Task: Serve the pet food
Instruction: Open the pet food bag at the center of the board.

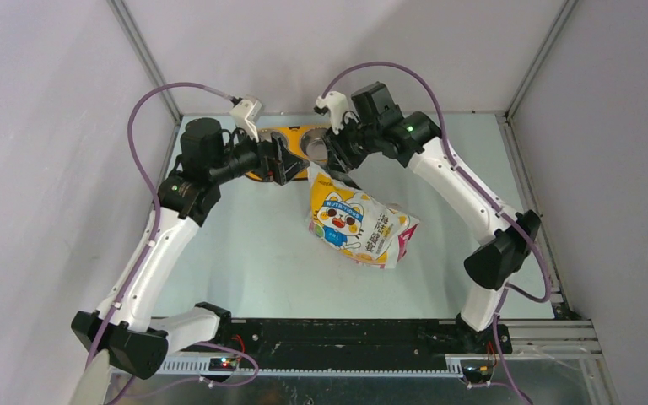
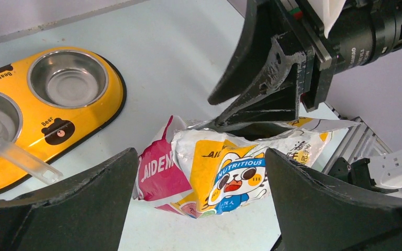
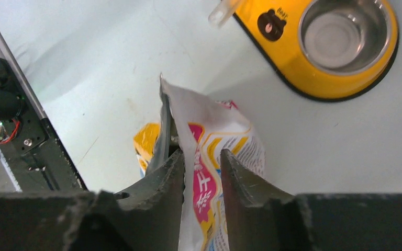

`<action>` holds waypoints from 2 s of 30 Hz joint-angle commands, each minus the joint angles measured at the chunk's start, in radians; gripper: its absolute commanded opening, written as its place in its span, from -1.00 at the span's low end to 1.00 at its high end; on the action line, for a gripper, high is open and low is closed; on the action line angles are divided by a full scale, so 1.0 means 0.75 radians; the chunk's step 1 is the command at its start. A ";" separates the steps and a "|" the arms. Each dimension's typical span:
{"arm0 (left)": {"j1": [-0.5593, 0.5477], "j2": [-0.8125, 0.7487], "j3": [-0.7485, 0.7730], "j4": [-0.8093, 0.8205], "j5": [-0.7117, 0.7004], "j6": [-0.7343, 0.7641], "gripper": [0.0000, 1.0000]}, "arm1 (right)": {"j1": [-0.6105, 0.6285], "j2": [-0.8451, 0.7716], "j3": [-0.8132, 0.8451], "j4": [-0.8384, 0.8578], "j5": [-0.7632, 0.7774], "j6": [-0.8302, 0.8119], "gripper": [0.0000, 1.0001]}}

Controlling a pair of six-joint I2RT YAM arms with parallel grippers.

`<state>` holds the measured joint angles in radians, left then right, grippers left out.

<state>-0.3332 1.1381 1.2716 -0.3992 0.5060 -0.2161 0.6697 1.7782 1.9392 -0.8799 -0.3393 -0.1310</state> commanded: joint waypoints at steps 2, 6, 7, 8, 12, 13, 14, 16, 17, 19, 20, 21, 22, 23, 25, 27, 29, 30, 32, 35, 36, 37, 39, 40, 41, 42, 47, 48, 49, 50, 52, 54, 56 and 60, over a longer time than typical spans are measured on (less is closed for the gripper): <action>0.007 -0.034 0.003 0.047 0.024 0.016 0.97 | 0.017 0.126 0.217 -0.004 0.030 -0.025 -0.20; 0.006 -0.043 -0.004 0.046 0.040 0.010 0.97 | 0.026 0.242 0.362 -0.093 0.038 -0.024 -0.12; 0.006 -0.045 -0.006 0.045 0.042 0.009 0.97 | 0.028 0.260 0.382 -0.116 0.041 -0.023 -0.12; 0.007 -0.048 -0.006 0.044 0.046 0.008 0.97 | 0.028 0.288 0.417 -0.126 0.043 -0.022 -0.11; 0.008 -0.051 -0.003 0.039 0.062 0.001 0.97 | 0.032 0.340 0.468 -0.162 0.041 -0.033 -0.09; 0.008 -0.050 -0.002 0.039 0.066 0.001 0.97 | 0.035 0.352 0.482 -0.176 0.040 -0.040 -0.09; 0.007 -0.051 -0.002 0.038 0.068 -0.001 0.97 | 0.035 0.357 0.489 -0.185 0.042 -0.047 -0.09; 0.008 -0.052 -0.002 0.037 0.071 -0.003 0.97 | 0.037 0.367 0.503 -0.220 0.045 -0.058 -0.09; 0.008 -0.052 -0.002 0.037 0.072 -0.004 0.97 | 0.035 0.368 0.506 -0.244 0.045 -0.064 -0.09; 0.008 -0.052 -0.001 0.038 0.073 -0.005 0.97 | 0.035 0.363 0.506 -0.282 0.045 -0.079 -0.08; 0.008 -0.051 0.000 0.039 0.075 -0.006 0.97 | 0.033 0.360 0.504 -0.311 0.044 -0.087 -0.08; 0.009 -0.050 0.000 0.040 0.075 -0.007 0.97 | 0.032 0.353 0.502 -0.325 0.040 -0.091 -0.08; 0.009 -0.048 0.000 0.042 0.076 -0.010 0.97 | 0.032 0.349 0.500 -0.352 0.038 -0.098 -0.08; 0.009 -0.047 0.000 0.043 0.078 -0.011 0.97 | 0.031 0.342 0.498 -0.366 0.029 -0.101 -0.08; 0.009 -0.045 -0.002 0.049 0.082 -0.019 0.97 | 0.029 0.331 0.488 -0.401 0.025 -0.105 -0.08; 0.009 -0.045 -0.001 0.053 0.084 -0.025 0.97 | 0.029 0.323 0.480 -0.429 0.022 -0.108 -0.08; 0.008 -0.046 0.000 0.054 0.087 -0.028 0.97 | 0.028 0.321 0.482 -0.459 0.018 -0.109 -0.08; 0.008 -0.045 -0.002 0.055 0.088 -0.028 0.97 | 0.024 0.321 0.484 -0.480 0.014 -0.110 -0.08; 0.009 -0.047 -0.002 0.056 0.088 -0.030 0.97 | 0.025 0.323 0.498 -0.518 -0.004 -0.118 -0.08; 0.009 -0.046 -0.001 0.057 0.089 -0.031 0.97 | 0.031 0.337 0.540 -0.586 -0.044 -0.148 -0.08; 0.009 -0.045 0.000 0.056 0.090 -0.032 0.97 | 0.035 0.347 0.561 -0.623 -0.065 -0.156 -0.08; 0.009 -0.044 0.001 0.056 0.090 -0.033 0.97 | 0.038 0.349 0.566 -0.637 -0.076 -0.169 -0.11; 0.009 -0.041 0.002 0.059 0.094 -0.036 0.97 | 0.045 0.351 0.572 -0.667 -0.137 -0.183 -0.26; 0.009 -0.040 0.003 0.058 0.096 -0.038 0.97 | 0.046 0.351 0.576 -0.672 -0.191 -0.184 -0.43; 0.008 -0.040 0.005 0.058 0.096 -0.040 0.97 | 0.047 0.352 0.581 -0.687 -0.252 -0.188 -0.50; 0.008 -0.039 0.007 0.058 0.099 -0.041 0.97 | 0.047 0.359 0.602 -0.698 -0.281 -0.190 -0.63; 0.009 -0.042 0.012 0.052 0.101 -0.039 0.97 | 0.043 0.376 0.666 -0.756 -0.478 -0.212 -0.99; 0.009 -0.041 0.012 0.053 0.103 -0.036 0.97 | 0.040 0.374 0.675 -0.758 -0.495 -0.214 -1.00; 0.009 -0.041 0.014 0.055 0.104 -0.035 0.97 | 0.035 0.371 0.681 -0.762 -0.534 -0.215 -1.00; 0.009 -0.039 0.015 0.055 0.106 -0.032 0.97 | 0.029 0.369 0.692 -0.763 -0.551 -0.213 -1.00; 0.008 -0.034 0.018 0.061 0.125 -0.019 0.97 | 0.014 0.362 0.699 -0.754 -0.571 -0.193 -1.00; 0.008 -0.028 0.047 0.047 0.150 0.037 0.97 | 0.009 0.347 0.688 -0.717 -0.512 -0.183 -1.00; 0.005 -0.014 0.107 -0.018 0.169 0.155 0.97 | 0.009 0.335 0.661 -0.694 -0.421 -0.181 -1.00; 0.007 0.016 0.215 -0.151 0.164 0.425 0.97 | 0.009 0.332 0.626 -0.674 -0.309 -0.168 -0.94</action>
<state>-0.3332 1.1454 1.3300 -0.4408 0.5983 -0.1131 0.6697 2.0708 2.3943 -1.4254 -0.5869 -0.2882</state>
